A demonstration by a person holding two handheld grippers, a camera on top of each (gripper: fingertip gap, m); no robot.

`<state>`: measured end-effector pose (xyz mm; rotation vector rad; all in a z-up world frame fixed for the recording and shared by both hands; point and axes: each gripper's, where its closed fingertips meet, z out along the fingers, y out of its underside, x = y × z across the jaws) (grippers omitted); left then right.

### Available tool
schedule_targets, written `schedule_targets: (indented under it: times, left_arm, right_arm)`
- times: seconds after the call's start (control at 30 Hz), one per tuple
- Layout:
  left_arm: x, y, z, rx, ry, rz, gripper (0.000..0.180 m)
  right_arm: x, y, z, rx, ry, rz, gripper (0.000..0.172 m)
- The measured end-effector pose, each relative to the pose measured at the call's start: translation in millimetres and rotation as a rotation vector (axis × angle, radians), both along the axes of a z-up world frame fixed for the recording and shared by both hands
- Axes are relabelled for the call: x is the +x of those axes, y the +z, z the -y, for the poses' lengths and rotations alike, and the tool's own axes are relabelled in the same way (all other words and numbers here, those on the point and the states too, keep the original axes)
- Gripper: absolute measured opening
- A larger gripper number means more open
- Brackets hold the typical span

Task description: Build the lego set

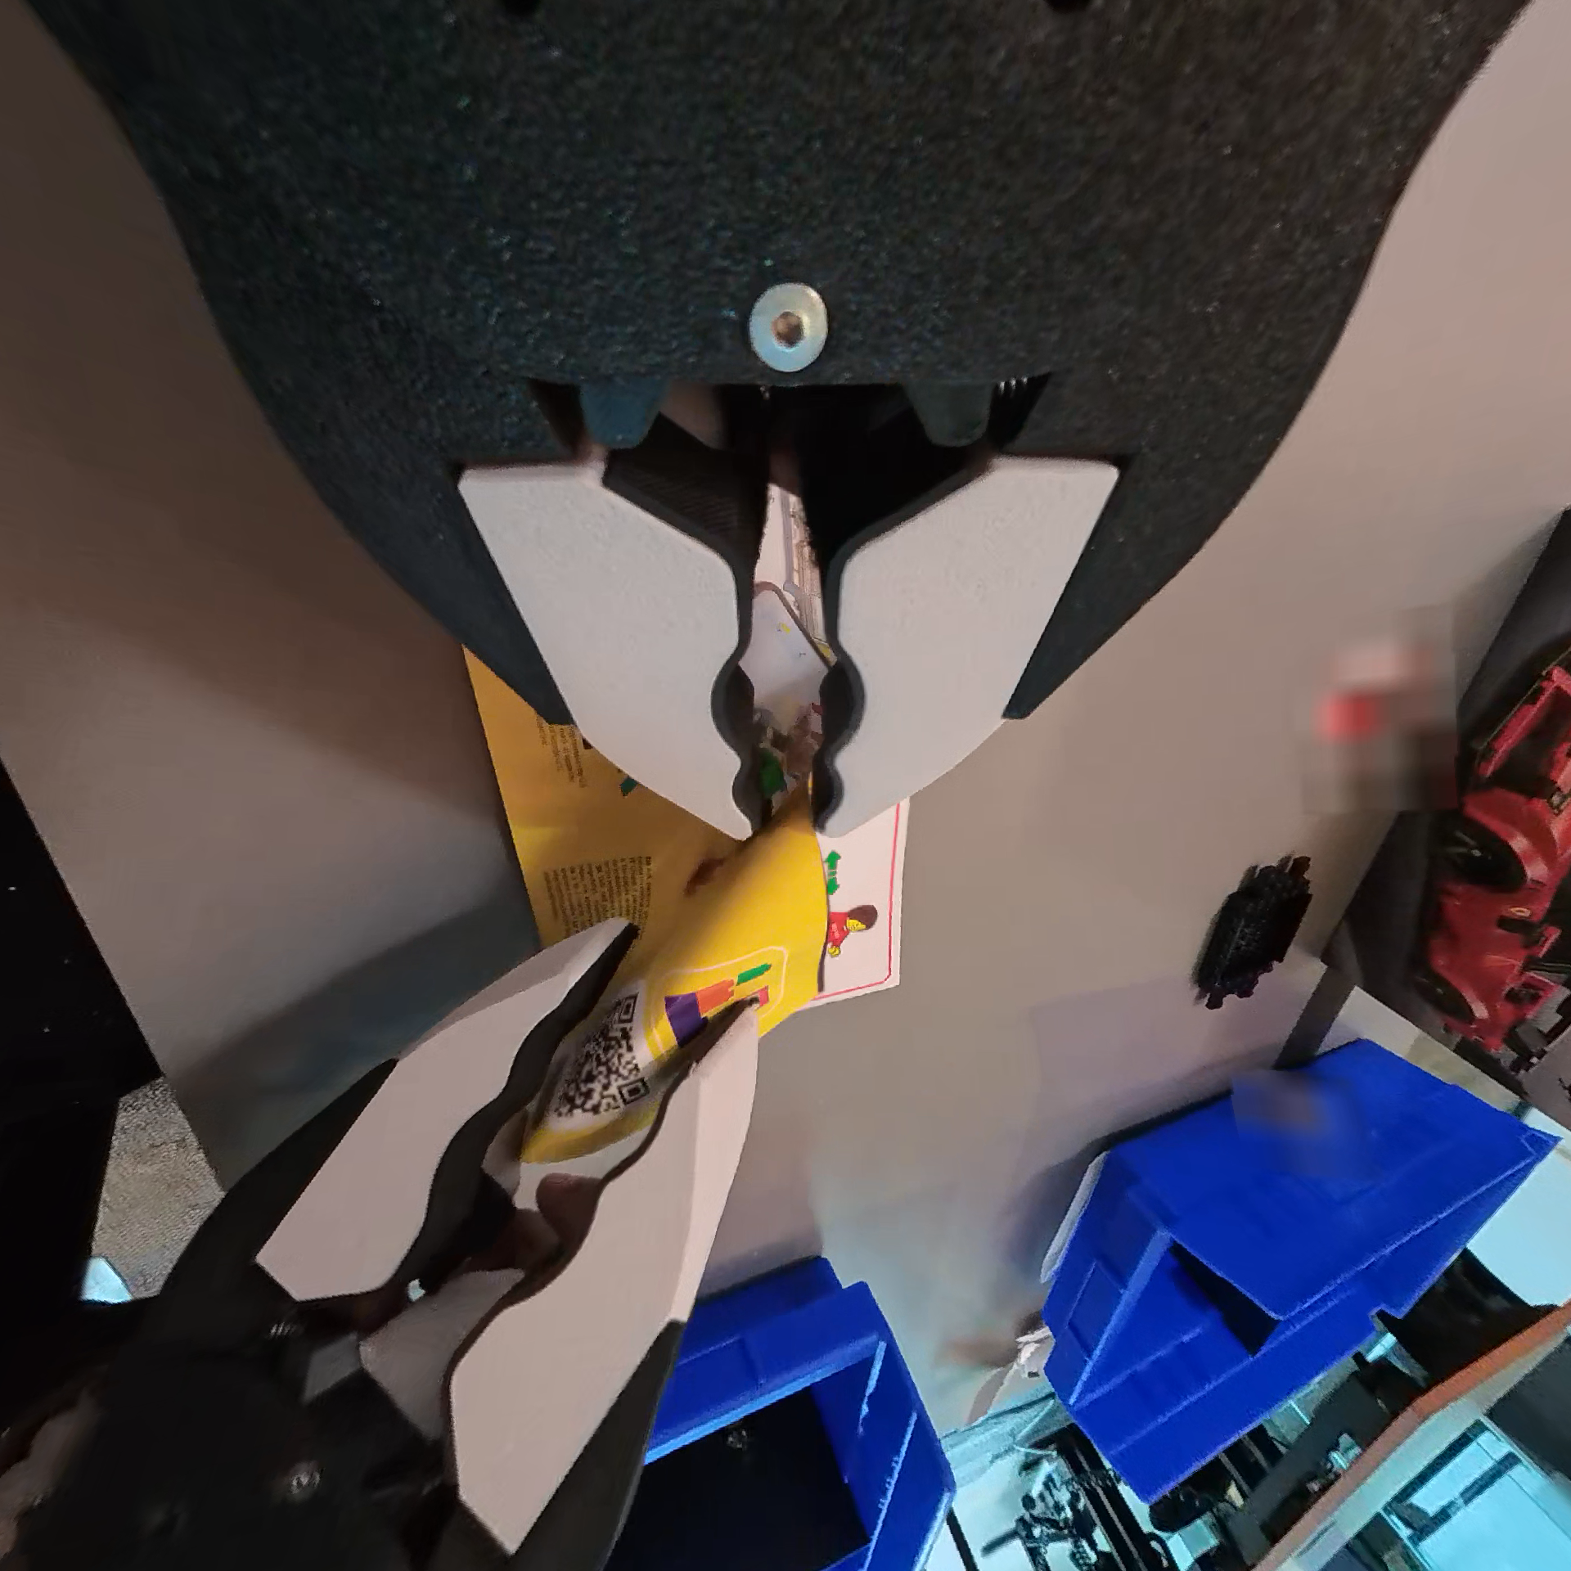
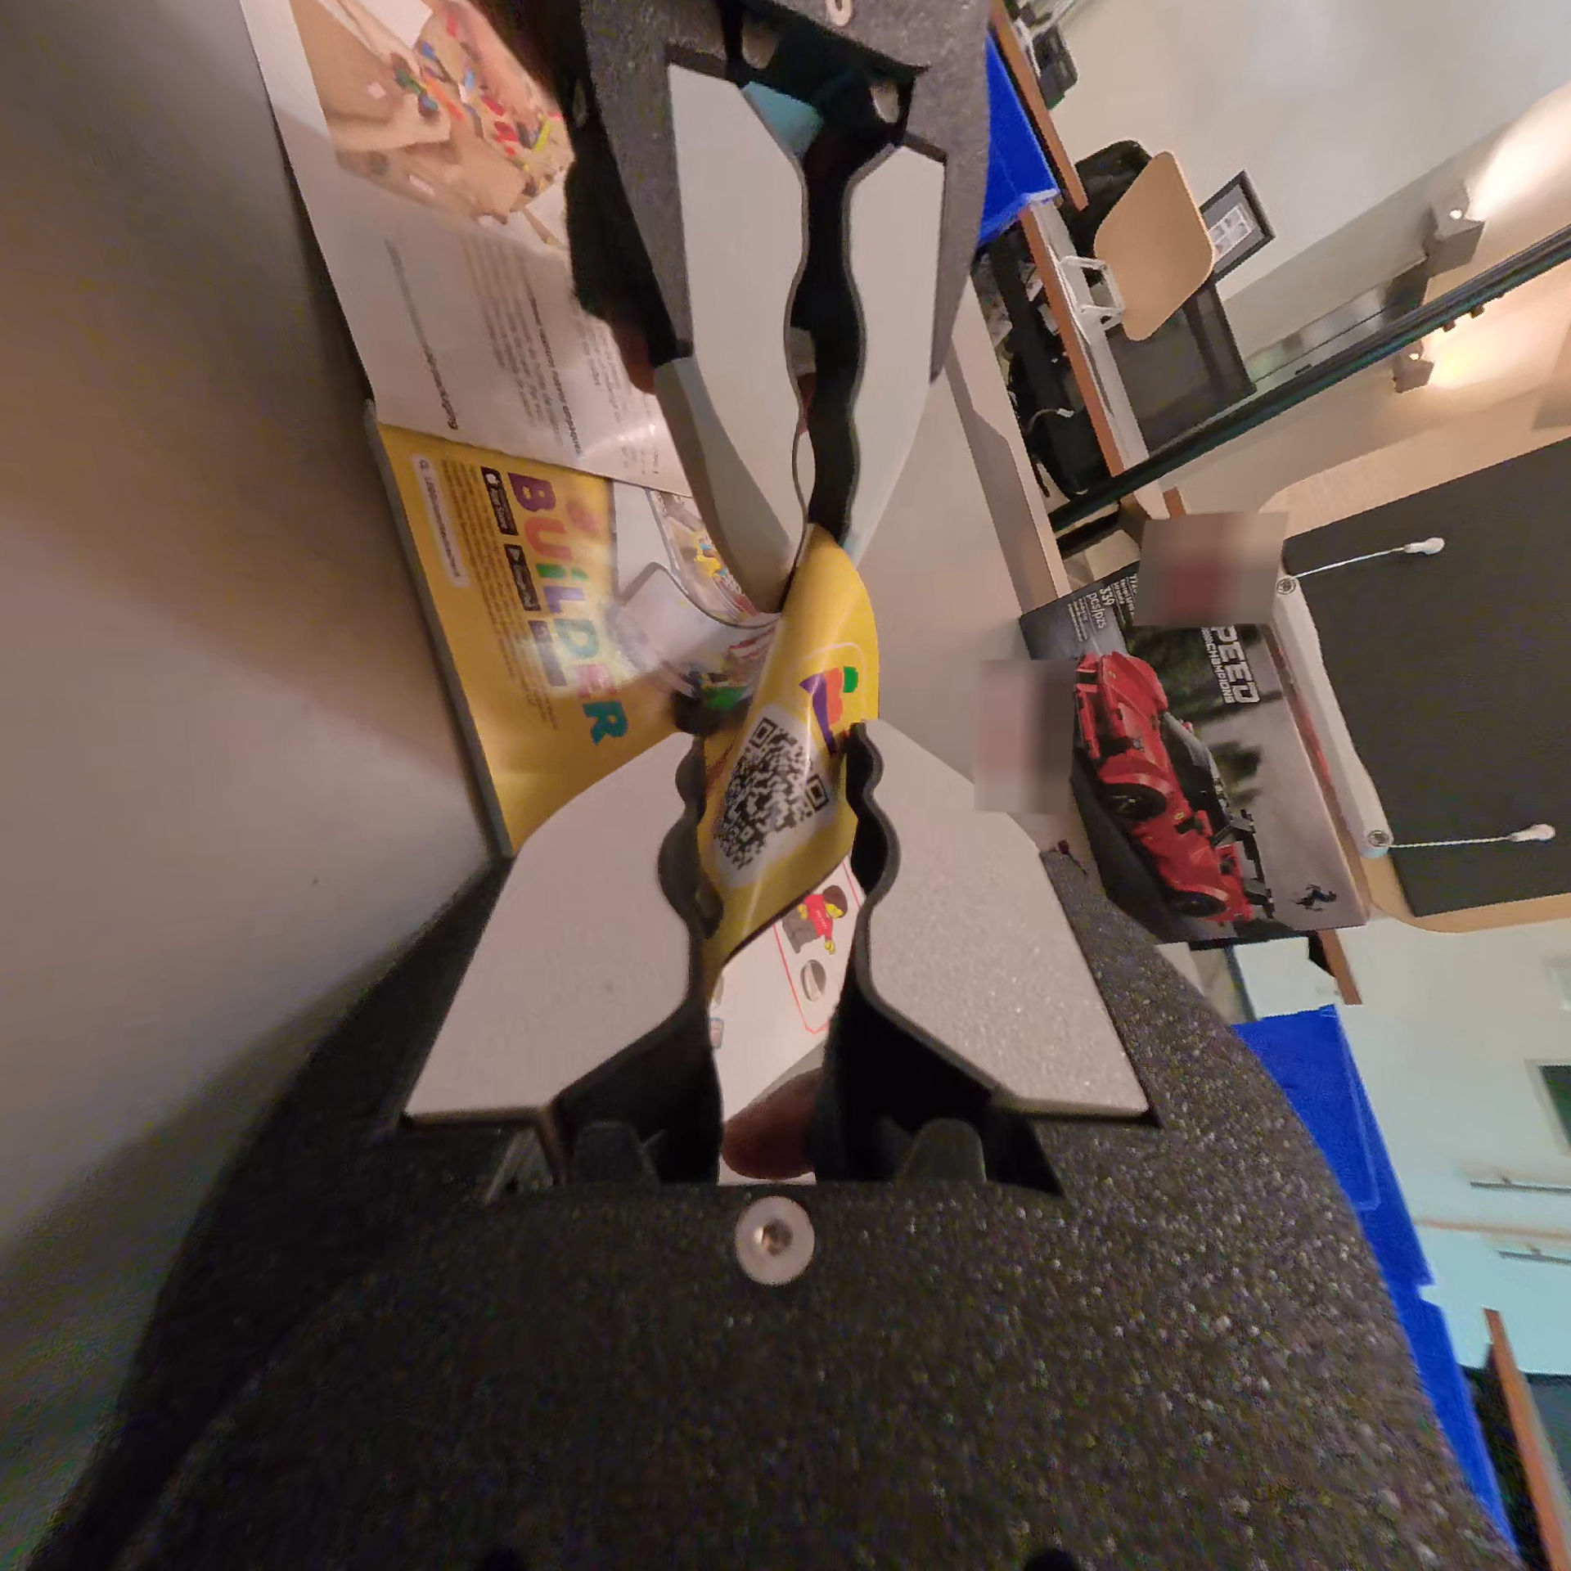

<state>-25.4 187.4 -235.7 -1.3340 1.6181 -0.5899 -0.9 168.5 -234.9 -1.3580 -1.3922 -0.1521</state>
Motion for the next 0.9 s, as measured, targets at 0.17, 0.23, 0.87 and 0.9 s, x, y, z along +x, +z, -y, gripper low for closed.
schedule_targets:
  times: [0.17, 0.23, 0.87, 0.9]
  left_arm:
    - [0, -1, 0, -0.002, 0.006, 0.019, 0.007]
    - [0, 0, -2, 0.009, 0.020, 0.026, 0.009]
    - [5, -1, 3, 0.145, -0.013, -0.002, 0.004]
    - [4, 0, 3, 0.145, -0.020, 0.006, 0.004]
  right_arm:
    - [-4, 5, 2, -0.040, 0.032, -0.103, 0.030]
    - [-5, 11, 3, -0.034, 0.043, -0.149, 0.021]
    - [-10, 13, 8, -0.056, 0.089, -0.193, 0.022]
    - [-10, 18, 10, -0.086, 0.103, -0.244, 0.032]
